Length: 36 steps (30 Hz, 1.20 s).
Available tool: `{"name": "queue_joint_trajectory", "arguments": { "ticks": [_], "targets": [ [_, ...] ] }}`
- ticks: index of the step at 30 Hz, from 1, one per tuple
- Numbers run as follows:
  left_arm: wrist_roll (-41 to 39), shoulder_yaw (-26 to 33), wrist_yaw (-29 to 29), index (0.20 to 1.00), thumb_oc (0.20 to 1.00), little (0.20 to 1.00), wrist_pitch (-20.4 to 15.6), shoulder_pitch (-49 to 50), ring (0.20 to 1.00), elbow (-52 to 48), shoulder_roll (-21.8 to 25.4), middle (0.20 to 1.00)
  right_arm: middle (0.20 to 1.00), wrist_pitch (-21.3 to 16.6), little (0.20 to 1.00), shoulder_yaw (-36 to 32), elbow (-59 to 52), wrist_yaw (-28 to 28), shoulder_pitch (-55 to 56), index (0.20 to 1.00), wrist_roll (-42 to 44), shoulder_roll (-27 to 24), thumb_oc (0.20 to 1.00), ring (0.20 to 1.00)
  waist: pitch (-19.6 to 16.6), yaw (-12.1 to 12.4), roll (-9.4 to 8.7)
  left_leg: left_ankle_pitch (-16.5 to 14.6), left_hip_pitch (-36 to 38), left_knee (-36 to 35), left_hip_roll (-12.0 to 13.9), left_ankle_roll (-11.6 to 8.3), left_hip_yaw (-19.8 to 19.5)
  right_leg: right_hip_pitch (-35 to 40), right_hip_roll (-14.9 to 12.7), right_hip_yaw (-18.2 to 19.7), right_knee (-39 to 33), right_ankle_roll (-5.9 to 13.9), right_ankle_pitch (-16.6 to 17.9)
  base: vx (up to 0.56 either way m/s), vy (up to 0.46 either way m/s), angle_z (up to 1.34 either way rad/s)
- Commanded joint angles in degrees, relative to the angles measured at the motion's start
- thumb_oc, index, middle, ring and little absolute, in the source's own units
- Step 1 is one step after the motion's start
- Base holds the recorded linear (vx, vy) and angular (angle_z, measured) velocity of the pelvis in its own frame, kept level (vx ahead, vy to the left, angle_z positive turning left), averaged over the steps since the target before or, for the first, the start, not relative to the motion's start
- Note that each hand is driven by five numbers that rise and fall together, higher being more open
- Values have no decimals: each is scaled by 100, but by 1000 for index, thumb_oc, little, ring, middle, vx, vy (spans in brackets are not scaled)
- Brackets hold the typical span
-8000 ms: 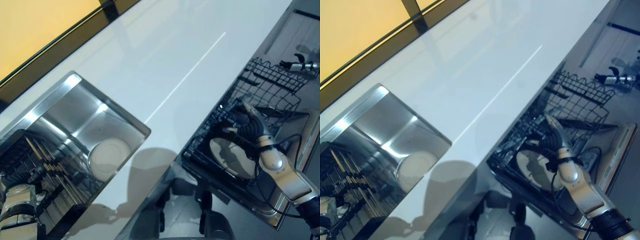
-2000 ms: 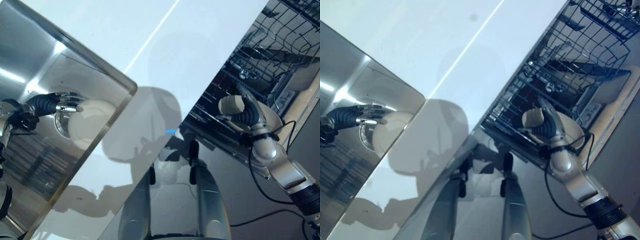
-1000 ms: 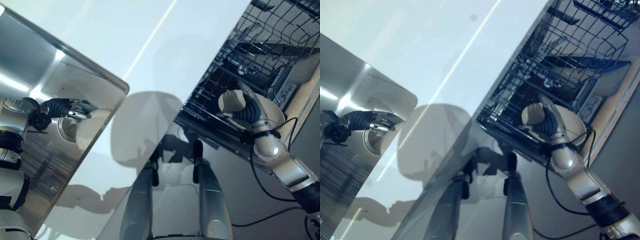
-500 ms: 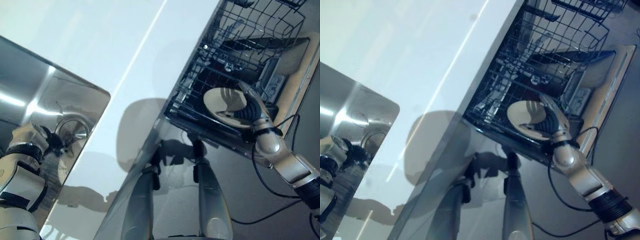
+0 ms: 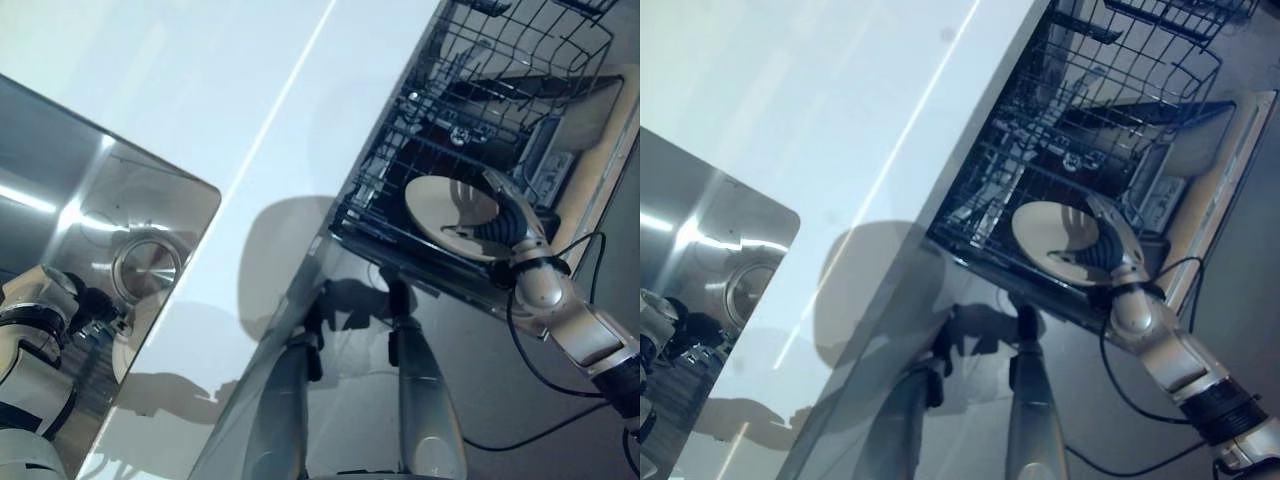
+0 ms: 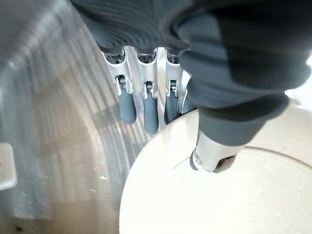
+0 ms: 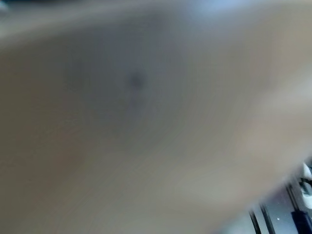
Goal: Pick up plates and place into dishwasher.
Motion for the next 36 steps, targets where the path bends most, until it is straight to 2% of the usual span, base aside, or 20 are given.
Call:
{"name": "queue_joint_trajectory", "arguments": {
  "ticks": [1,19,21,24,25,28,32,36],
  "targets": [
    [-1283,513,-941,200,200,200,-480,663,200,-689,-1286,200,1000,-79,1000,-316,-502,49,123,1000,-261,-59,1000,1000,238,72,-75,-383,182,-100,-195,462,432,-65,-29,145,372,152,155,0,0,0],
    [-2694,1161,-820,200,200,200,-406,1084,200,-1361,-1182,200,1000,-263,1000,-477,-462,-46,404,1000,-301,-18,1000,1000,238,229,-17,-267,406,-327,-251,447,298,173,-44,-5,259,142,132,-13,-7,3],
    [-2835,1189,-809,200,200,200,-486,1144,200,-1441,-1174,200,1000,-278,1000,-456,-460,-77,416,1000,-308,-13,1000,1000,238,244,-18,-255,437,-355,-251,443,281,214,-38,-20,237,138,118,-30,-10,5],
    [-3480,1290,-1104,200,200,200,-491,1219,200,-1694,-1174,200,1000,-299,1000,-415,-460,-132,432,1000,-276,-18,1000,1000,238,259,-30,-246,517,-401,-244,438,271,286,-25,-27,223,137,104,-26,-13,5],
    [-3952,1355,-1350,200,200,200,-458,1244,200,-1937,-1168,200,1000,-305,1000,-414,-476,-156,463,1000,-262,-21,1000,1000,238,271,-33,-251,572,-429,-235,439,275,335,-24,-38,211,140,80,0,0,0],
    [-4577,1503,-1656,200,200,200,-258,1314,200,-2633,-1204,200,1000,-424,1000,-447,-386,-181,543,1000,-331,67,1000,1000,238,309,-27,-254,705,-514,-237,453,263,445,-29,-80,200,139,63,-33,-22,2],
    [-4818,1555,-1734,200,200,200,-22,1504,200,-3516,-1288,200,1000,-559,1000,-528,-307,-185,659,1000,-416,215,1000,1000,238,379,-33,-218,950,-671,-262,471,187,682,-23,-135,173,137,50,-22,-30,3],
    [-4973,1624,-1679,200,200,200,183,1677,200,-3928,-1403,200,1000,-574,1000,-524,-282,-199,694,1000,-476,317,1000,1000,237,414,-47,-216,1185,-753,-269,486,141,892,-3,-144,162,144,48,-5,-23,2]
  ]
}}
